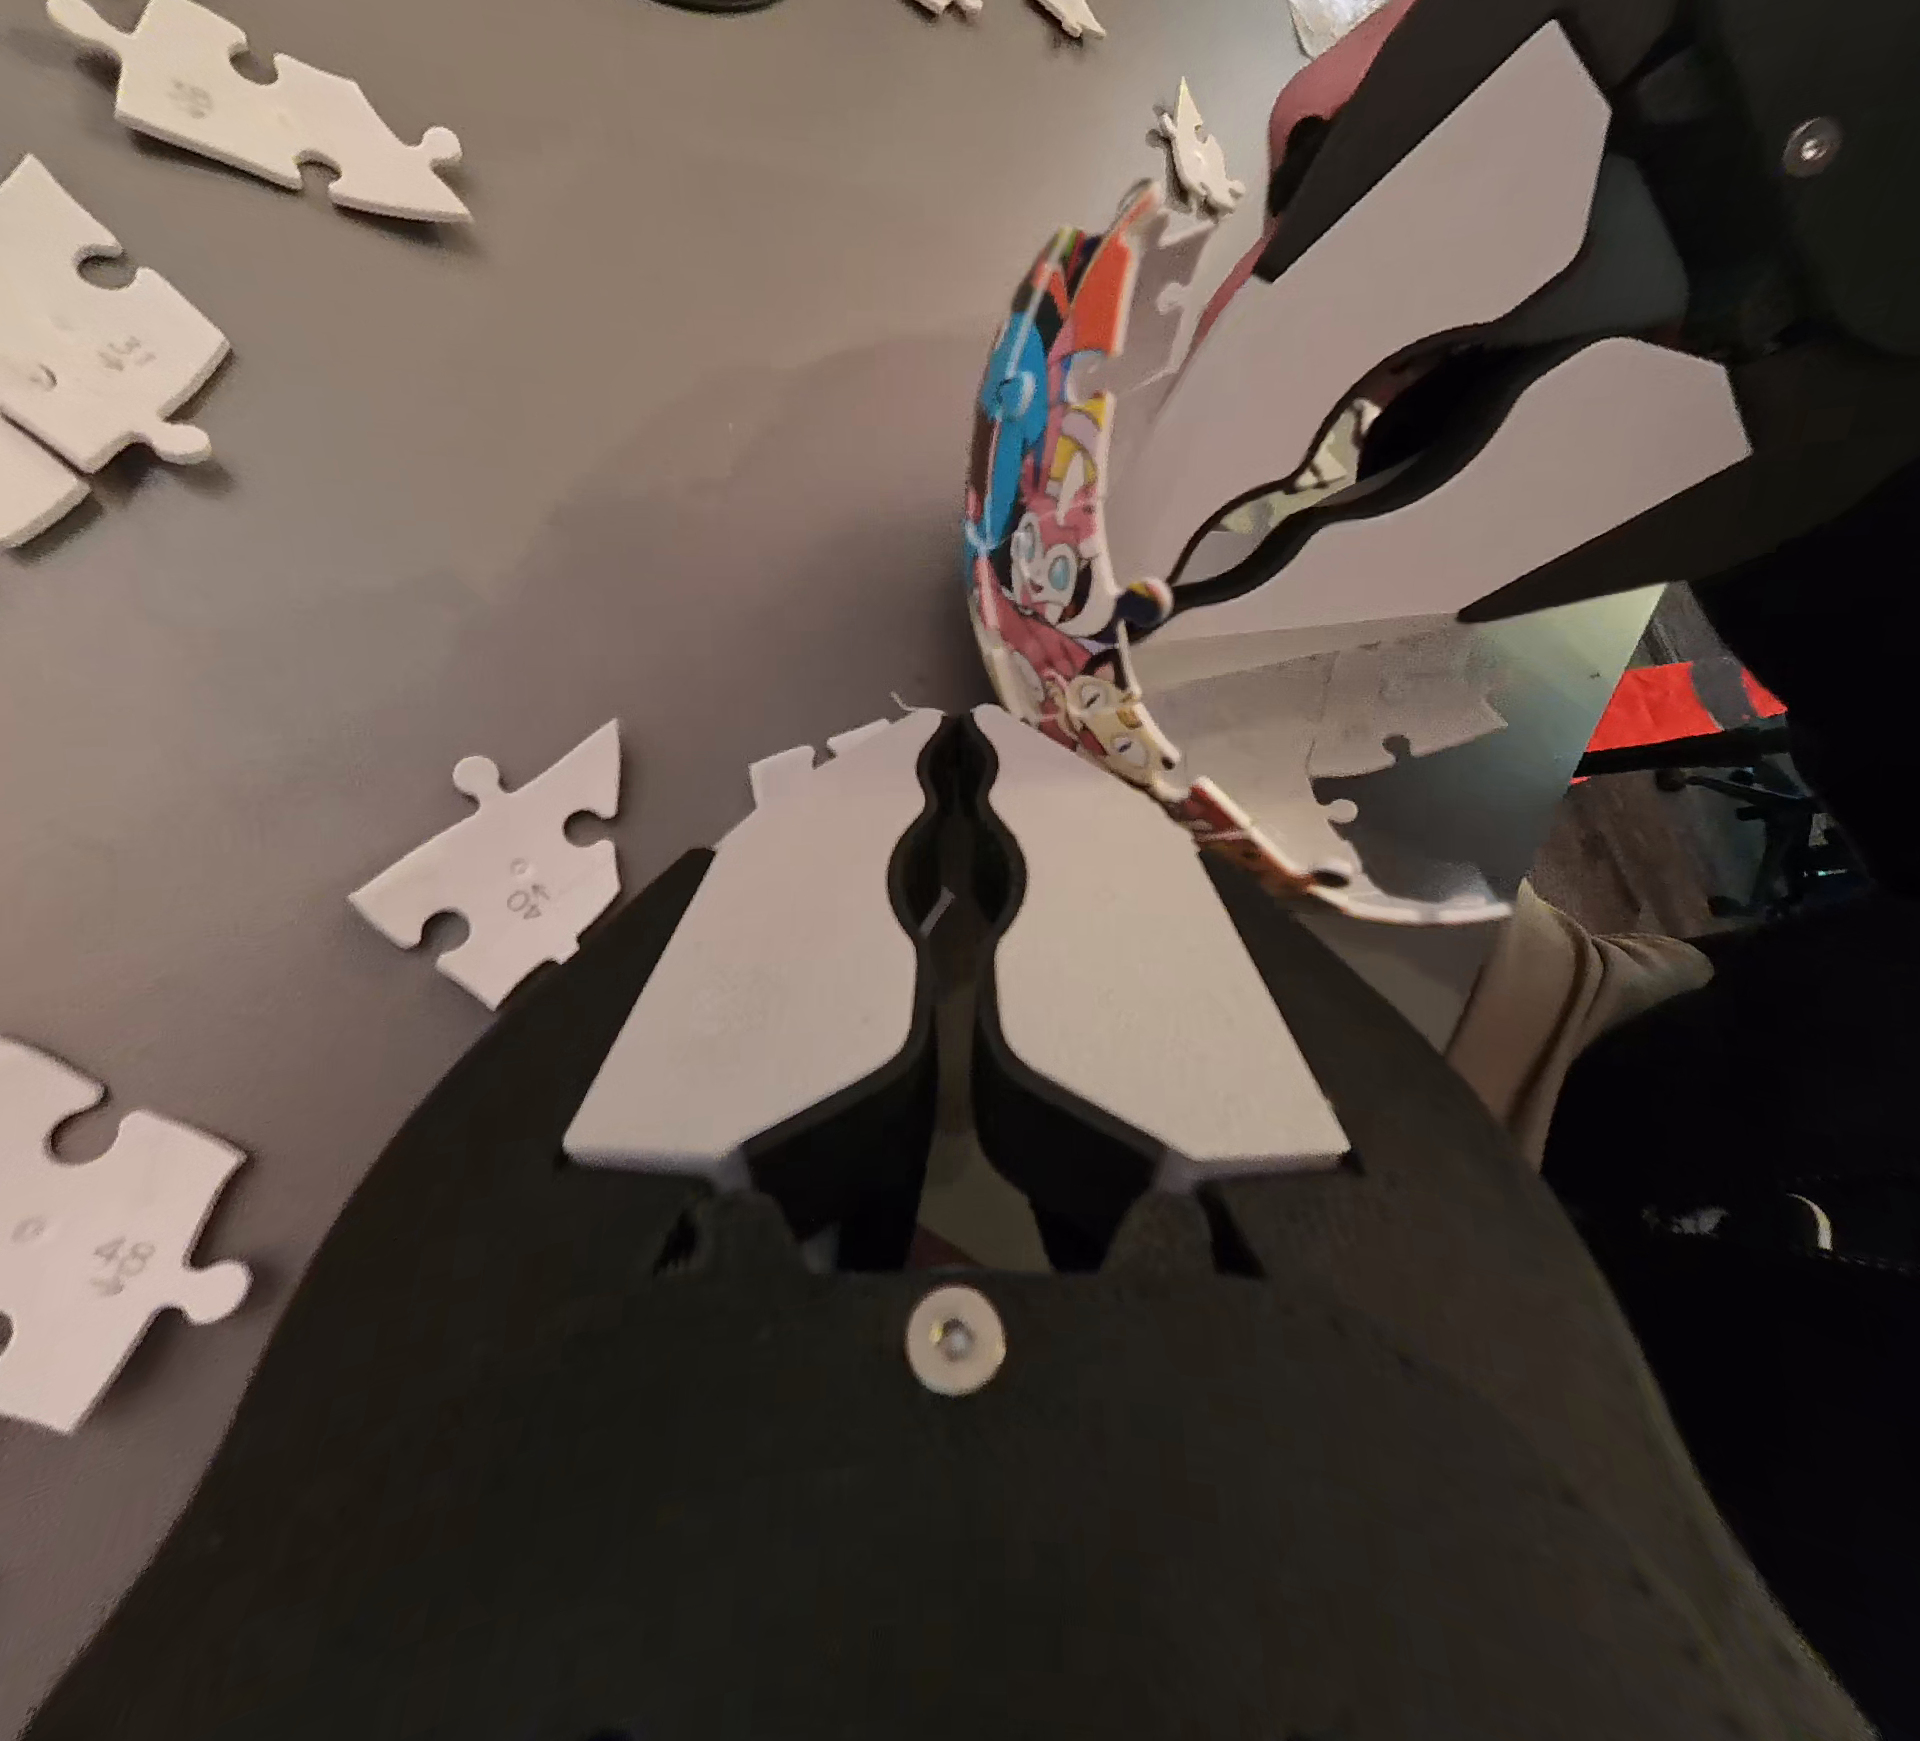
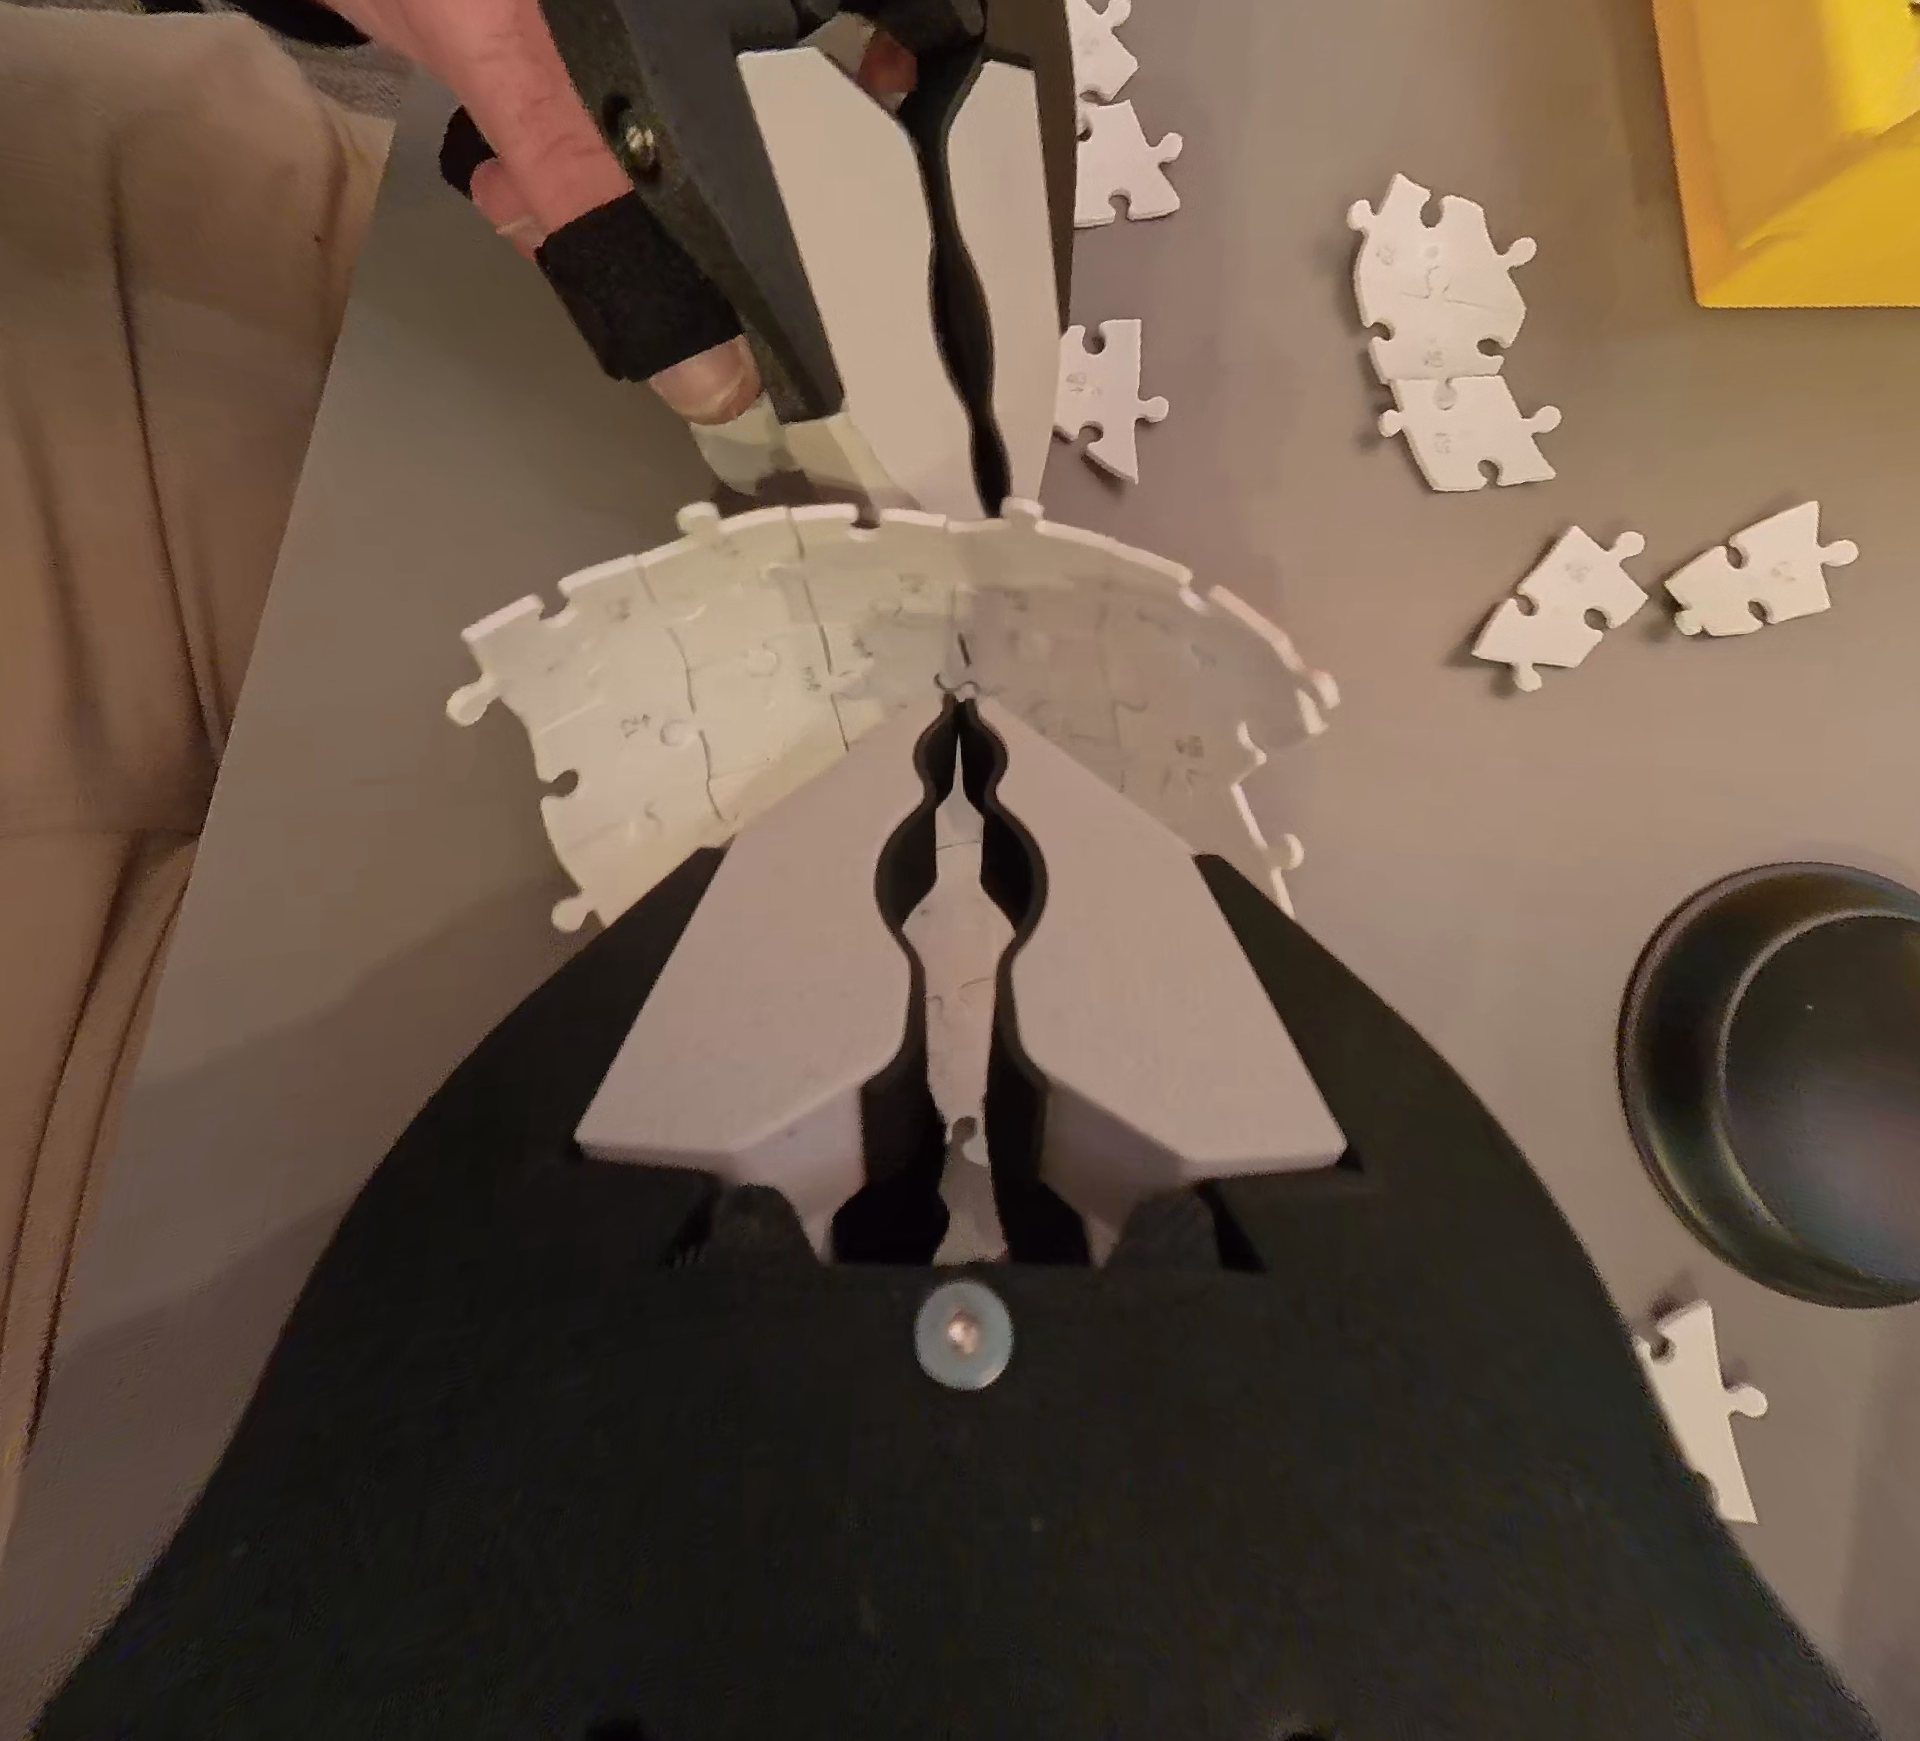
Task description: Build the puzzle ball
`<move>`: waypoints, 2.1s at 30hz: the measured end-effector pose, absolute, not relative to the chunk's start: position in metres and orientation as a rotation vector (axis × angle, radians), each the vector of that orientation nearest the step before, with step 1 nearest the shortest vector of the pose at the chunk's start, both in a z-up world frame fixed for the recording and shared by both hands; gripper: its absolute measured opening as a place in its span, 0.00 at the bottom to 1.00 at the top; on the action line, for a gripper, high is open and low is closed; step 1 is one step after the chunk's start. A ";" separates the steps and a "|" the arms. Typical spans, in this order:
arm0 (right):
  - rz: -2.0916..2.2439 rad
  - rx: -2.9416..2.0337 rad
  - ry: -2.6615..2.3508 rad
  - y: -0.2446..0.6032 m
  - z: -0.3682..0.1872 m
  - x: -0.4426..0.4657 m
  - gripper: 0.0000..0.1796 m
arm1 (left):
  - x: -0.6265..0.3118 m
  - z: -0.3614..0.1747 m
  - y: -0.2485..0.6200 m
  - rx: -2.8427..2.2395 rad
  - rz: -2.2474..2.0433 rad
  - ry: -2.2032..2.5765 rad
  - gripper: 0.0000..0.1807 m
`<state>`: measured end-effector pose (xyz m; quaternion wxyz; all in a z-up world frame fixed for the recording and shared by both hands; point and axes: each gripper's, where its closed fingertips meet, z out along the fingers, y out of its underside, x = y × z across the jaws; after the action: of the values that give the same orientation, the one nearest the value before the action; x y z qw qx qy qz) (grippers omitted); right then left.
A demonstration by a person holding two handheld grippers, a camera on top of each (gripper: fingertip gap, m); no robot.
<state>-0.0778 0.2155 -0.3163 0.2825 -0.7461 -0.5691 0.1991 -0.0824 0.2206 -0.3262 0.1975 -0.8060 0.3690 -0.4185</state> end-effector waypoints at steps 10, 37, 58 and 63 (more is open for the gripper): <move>0.517 -2.011 -1.571 0.211 -0.325 -0.076 0.00 | -0.081 -0.325 0.220 -2.246 -1.179 1.041 0.00; 0.541 -2.016 -1.494 0.216 -0.321 -0.074 0.07 | -0.085 -0.320 0.232 -2.237 -1.233 0.963 0.00; 0.842 -2.158 -1.370 0.257 -0.313 -0.040 0.20 | -0.078 -0.309 0.238 -2.194 -1.314 0.924 0.00; 0.970 -2.154 -1.389 0.249 -0.321 -0.046 0.12 | -0.074 -0.310 0.240 -2.190 -1.291 0.952 0.00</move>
<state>-0.0464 0.2493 -0.3205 0.1990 -0.7703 -0.4967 0.3469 -0.0743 0.2401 -0.3097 0.2117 -0.7885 0.3428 -0.4647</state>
